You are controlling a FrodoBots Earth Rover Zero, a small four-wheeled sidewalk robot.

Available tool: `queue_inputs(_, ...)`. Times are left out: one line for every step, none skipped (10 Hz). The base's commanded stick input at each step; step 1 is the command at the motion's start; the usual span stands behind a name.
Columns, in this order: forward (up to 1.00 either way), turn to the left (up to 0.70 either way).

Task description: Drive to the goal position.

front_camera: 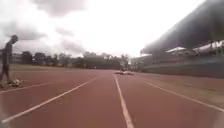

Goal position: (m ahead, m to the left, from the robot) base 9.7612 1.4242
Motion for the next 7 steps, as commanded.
queue_inputs(0.85, 0.0)
queue_inputs(0.85, -0.05)
queue_inputs(0.85, -0.11)
queue_inputs(0.85, -0.18)
queue_inputs(0.85, -0.25)
queue_inputs(0.85, -0.32)
queue_inputs(0.85, -0.18)
